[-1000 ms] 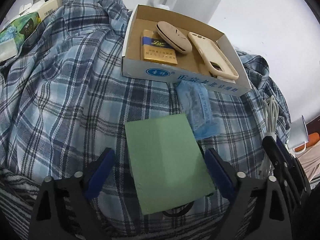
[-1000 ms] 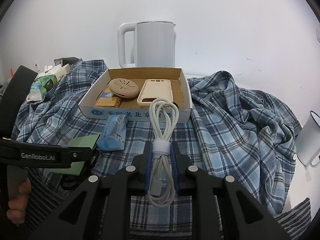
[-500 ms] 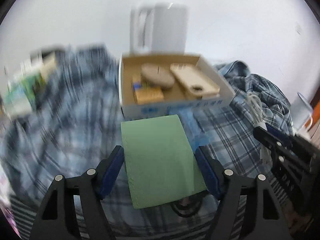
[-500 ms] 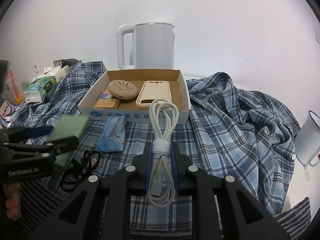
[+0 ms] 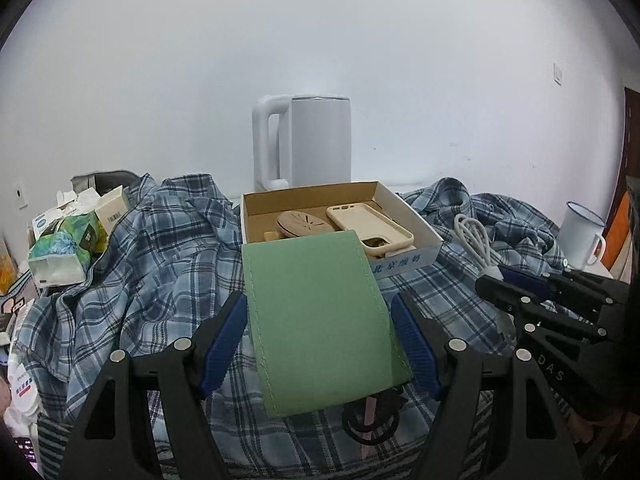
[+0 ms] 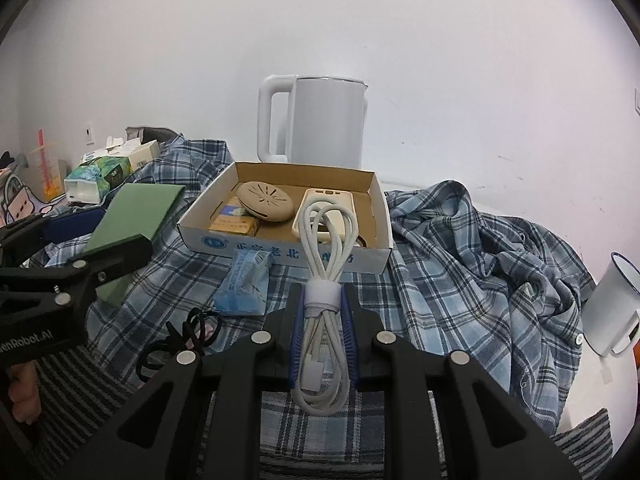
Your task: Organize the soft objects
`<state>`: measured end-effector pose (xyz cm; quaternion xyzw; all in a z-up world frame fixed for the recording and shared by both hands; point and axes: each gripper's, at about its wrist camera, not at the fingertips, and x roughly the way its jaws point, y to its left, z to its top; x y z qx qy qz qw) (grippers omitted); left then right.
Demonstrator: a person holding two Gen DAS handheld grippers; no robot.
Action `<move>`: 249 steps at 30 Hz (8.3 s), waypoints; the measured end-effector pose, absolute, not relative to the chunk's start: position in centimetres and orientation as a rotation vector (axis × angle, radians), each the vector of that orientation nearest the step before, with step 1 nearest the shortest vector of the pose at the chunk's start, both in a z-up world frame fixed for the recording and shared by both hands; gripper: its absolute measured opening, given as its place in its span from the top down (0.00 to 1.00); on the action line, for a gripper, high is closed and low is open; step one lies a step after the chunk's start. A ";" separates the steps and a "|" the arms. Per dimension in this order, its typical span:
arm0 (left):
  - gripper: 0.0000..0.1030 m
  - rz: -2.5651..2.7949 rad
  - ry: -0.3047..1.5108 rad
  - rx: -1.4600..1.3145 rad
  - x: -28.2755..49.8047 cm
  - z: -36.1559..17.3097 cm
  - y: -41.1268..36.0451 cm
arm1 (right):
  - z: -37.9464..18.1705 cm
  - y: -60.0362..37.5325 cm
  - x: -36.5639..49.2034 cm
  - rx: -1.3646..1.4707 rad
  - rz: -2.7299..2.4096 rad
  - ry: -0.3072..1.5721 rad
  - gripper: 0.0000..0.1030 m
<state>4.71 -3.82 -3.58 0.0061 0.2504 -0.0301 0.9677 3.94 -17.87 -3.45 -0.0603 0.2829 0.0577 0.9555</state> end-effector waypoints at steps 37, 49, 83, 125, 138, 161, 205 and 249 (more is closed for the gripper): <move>0.26 0.023 0.295 0.061 7.4 11.8 -4.2 | 13.4 -18.2 7.9 -0.077 0.149 0.258 0.84; 0.26 0.023 0.240 -0.012 14.8 15.9 -3.3 | 15.3 -19.0 15.8 -0.024 0.105 0.233 0.84; 0.26 -0.015 0.790 -0.035 30.4 -1.7 -1.1 | -3.9 -15.6 27.8 -0.090 0.195 0.781 0.84; 0.00 0.019 0.306 0.001 19.6 12.5 -0.8 | 6.5 -15.4 21.2 -0.173 0.216 0.482 0.17; 0.00 0.006 0.097 0.073 7.6 14.3 -2.4 | 11.6 -15.6 10.3 -0.190 0.211 0.319 0.07; 0.00 -0.078 0.204 0.046 2.7 2.9 -2.8 | 1.6 -20.2 3.7 -0.082 0.152 0.339 0.03; 0.00 -0.084 0.291 0.052 4.6 -1.3 -2.5 | -0.6 -20.8 4.2 -0.068 0.135 0.369 0.01; 0.90 -0.337 0.780 0.053 8.9 -6.6 -5.8 | -1.1 -21.4 5.2 -0.044 0.093 0.416 0.01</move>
